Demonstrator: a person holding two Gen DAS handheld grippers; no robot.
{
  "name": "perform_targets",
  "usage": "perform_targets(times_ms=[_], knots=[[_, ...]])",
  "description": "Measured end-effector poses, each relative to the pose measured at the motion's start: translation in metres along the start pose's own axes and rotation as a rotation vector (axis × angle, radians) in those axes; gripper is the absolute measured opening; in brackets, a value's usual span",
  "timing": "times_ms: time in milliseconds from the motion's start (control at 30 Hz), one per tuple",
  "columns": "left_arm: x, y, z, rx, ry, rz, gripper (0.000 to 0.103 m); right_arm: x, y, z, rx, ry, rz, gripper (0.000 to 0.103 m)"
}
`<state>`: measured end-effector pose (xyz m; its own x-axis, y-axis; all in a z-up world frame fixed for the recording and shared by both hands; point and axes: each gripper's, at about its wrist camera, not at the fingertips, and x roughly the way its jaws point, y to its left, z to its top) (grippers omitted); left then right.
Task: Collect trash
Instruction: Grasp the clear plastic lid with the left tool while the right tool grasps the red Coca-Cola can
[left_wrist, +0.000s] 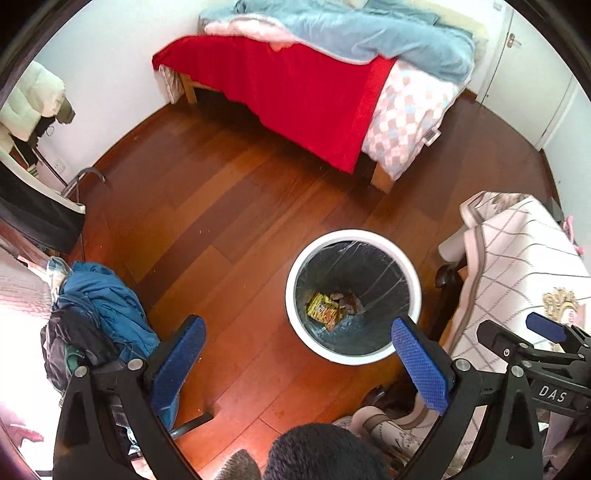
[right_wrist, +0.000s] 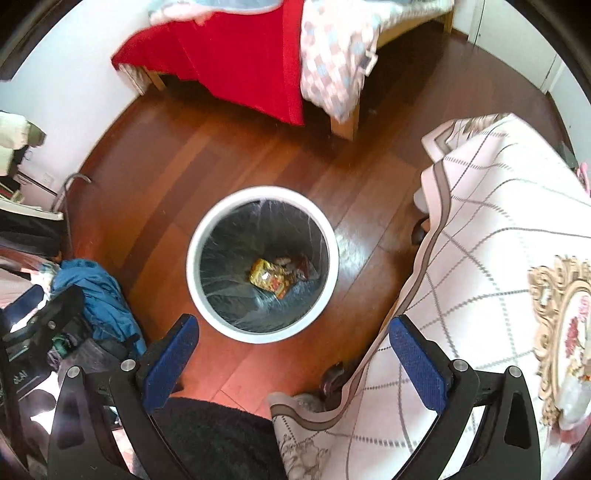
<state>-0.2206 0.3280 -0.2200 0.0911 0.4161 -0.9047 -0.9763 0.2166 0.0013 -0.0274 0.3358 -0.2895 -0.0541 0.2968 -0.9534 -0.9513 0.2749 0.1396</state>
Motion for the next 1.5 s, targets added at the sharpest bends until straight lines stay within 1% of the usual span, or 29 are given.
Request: perform_targets(times_ms=[167, 267, 367, 467, 500, 567, 667, 700, 733, 800, 867, 900, 967, 1033, 1067, 1100, 1167, 1200, 1267, 1333, 1367, 1400, 1467, 1500], knots=[[-0.052, -0.013, -0.004, 0.020, -0.075, 0.007, 0.103, -0.055, -0.008, -0.013, 0.035, -0.084, 0.067, 0.103], [-0.083, -0.026, -0.004, 0.034, -0.119, -0.001, 0.103, -0.096, -0.019, -0.024, 0.068, -0.152, 0.110, 0.103], [-0.110, -0.049, -0.006, 0.063, -0.171, -0.031, 0.103, -0.137, -0.042, -0.039, 0.117, -0.217, 0.146, 0.103], [-0.122, -0.084, -0.014, 0.107, -0.205, -0.049, 0.103, -0.171, -0.075, -0.059, 0.177, -0.264, 0.142, 0.103], [-0.123, -0.098, -0.018, 0.128, -0.209, -0.053, 0.103, -0.181, -0.091, -0.068, 0.200, -0.269, 0.127, 0.103], [-0.116, -0.131, -0.030, 0.176, -0.189, -0.079, 0.103, -0.191, -0.119, -0.084, 0.234, -0.267, 0.086, 0.103], [-0.091, -0.187, -0.050, 0.242, -0.107, -0.141, 0.103, -0.199, -0.177, -0.115, 0.317, -0.246, -0.013, 0.103], [-0.082, -0.206, -0.058, 0.266, -0.083, -0.156, 0.103, -0.198, -0.207, -0.132, 0.376, -0.227, -0.052, 0.103], [-0.070, -0.231, -0.068, 0.301, -0.057, -0.161, 0.103, -0.198, -0.226, -0.143, 0.416, -0.217, -0.067, 0.103], [-0.056, -0.262, -0.081, 0.344, -0.037, -0.153, 0.103, -0.194, -0.273, -0.168, 0.524, -0.189, -0.110, 0.103], [-0.036, -0.295, -0.094, 0.397, -0.004, -0.136, 0.103, -0.186, -0.314, -0.191, 0.635, -0.163, -0.133, 0.103], [-0.033, -0.303, -0.101, 0.414, 0.003, -0.131, 0.103, -0.183, -0.332, -0.200, 0.664, -0.148, -0.151, 0.103], [-0.017, -0.321, -0.110, 0.460, 0.019, -0.090, 0.103, -0.177, -0.344, -0.199, 0.594, -0.115, -0.189, 0.103], [-0.002, -0.331, -0.118, 0.482, 0.037, -0.060, 0.103, -0.165, -0.343, -0.186, 0.430, -0.035, -0.189, 0.103], [0.000, -0.332, -0.121, 0.486, 0.042, -0.055, 0.103, -0.160, -0.341, -0.180, 0.358, 0.006, -0.211, 0.103], [0.005, -0.335, -0.124, 0.487, 0.049, -0.048, 0.103, -0.152, -0.335, -0.171, 0.248, 0.052, -0.246, 0.103], [0.010, -0.336, -0.128, 0.481, 0.061, -0.042, 0.103, -0.140, -0.327, -0.161, 0.106, 0.126, -0.281, 0.103], [0.013, -0.336, -0.130, 0.475, 0.069, -0.039, 0.103, -0.131, -0.325, -0.158, 0.038, 0.177, -0.287, 0.103], [0.019, -0.337, -0.130, 0.462, 0.080, -0.036, 0.103, -0.115, -0.321, -0.151, -0.055, 0.252, -0.303, 0.103], [0.024, -0.337, -0.131, 0.454, 0.083, -0.026, 0.103, -0.094, -0.321, -0.148, -0.122, 0.321, -0.321, 0.103], [0.025, -0.338, -0.132, 0.452, 0.082, -0.023, 0.103, -0.087, -0.321, -0.145, -0.134, 0.335, -0.324, 0.103], [0.027, -0.338, -0.131, 0.448, 0.084, -0.020, 0.103, -0.079, -0.324, -0.142, -0.131, 0.344, -0.329, 0.103], [0.030, -0.337, -0.130, 0.445, 0.088, -0.021, 0.103, -0.073, -0.329, -0.138, -0.101, 0.337, -0.309, 0.103], [0.031, -0.338, -0.129, 0.446, 0.088, -0.022, 0.103, -0.069, -0.334, -0.135, -0.080, 0.329, -0.300, 0.101]])
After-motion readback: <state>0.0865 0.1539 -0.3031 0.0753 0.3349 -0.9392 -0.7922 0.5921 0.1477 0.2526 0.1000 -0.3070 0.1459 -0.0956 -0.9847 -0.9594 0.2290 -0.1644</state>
